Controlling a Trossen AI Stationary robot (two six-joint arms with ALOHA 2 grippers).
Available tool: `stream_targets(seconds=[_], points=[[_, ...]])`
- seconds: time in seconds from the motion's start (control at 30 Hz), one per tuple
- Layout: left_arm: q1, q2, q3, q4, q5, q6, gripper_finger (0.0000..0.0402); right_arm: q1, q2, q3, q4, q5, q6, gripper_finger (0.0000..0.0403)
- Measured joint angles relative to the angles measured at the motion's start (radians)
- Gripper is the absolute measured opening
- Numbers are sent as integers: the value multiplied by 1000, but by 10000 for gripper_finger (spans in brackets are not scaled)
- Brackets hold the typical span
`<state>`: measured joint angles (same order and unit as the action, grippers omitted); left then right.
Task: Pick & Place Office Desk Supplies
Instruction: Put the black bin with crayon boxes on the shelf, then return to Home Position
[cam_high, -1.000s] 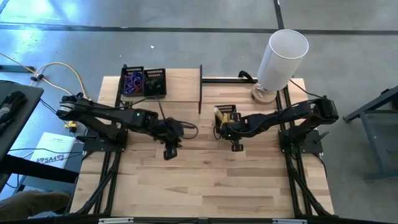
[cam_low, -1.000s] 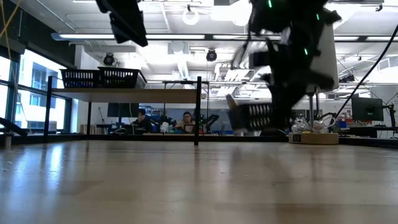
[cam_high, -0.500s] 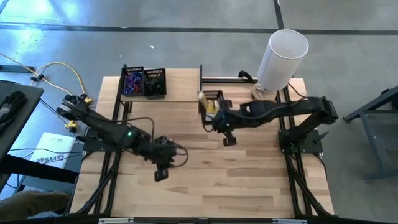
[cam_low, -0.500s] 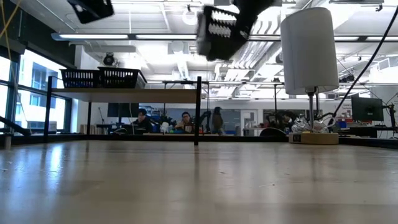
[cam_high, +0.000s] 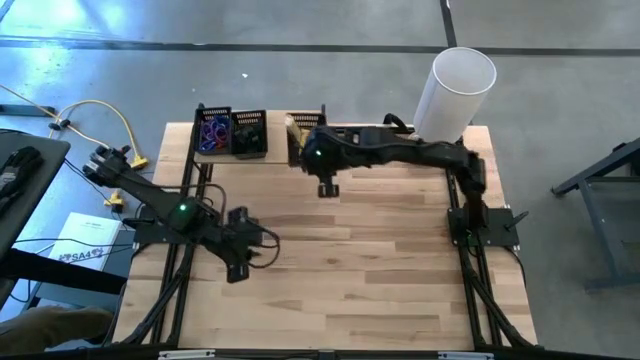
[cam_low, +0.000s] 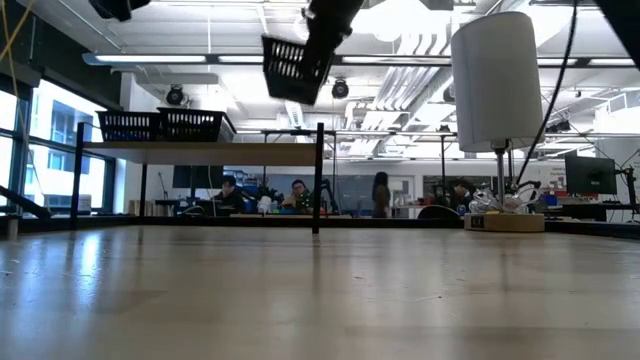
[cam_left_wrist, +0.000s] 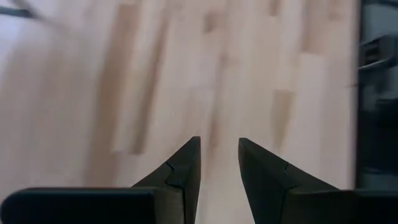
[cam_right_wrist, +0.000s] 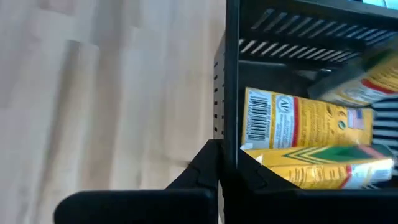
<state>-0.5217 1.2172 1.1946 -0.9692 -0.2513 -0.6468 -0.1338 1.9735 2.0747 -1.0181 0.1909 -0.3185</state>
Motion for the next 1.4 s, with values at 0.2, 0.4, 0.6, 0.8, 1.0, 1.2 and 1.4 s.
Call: stream_targets(seconds=[0.2, 0.4, 0.6, 0.8, 1.0, 1.2, 1.4], points=[[9, -54, 0, -92, -94, 17, 103, -65, 88, 67, 22, -51, -40, 3], [48, -81, 0, -141, -118, 64, 103, -100, 131, 69, 109, -118, -57, 3], [94, -95, -1, -176, -118, 108, 103, -127, 169, 67, 130, -102, -51, 3], [123, -98, -1, -188, -117, 150, 103, -141, 204, 69, 149, -129, -46, 3], [136, -103, -1, -200, -117, 176, 103, -134, 209, 68, 156, -126, -46, 3], [143, -110, -1, -206, -117, 176, 103, -126, 209, 68, 168, -139, -22, 23], [148, -110, -1, -207, -118, 179, 103, -121, 209, 68, 161, -126, 10, 100]])
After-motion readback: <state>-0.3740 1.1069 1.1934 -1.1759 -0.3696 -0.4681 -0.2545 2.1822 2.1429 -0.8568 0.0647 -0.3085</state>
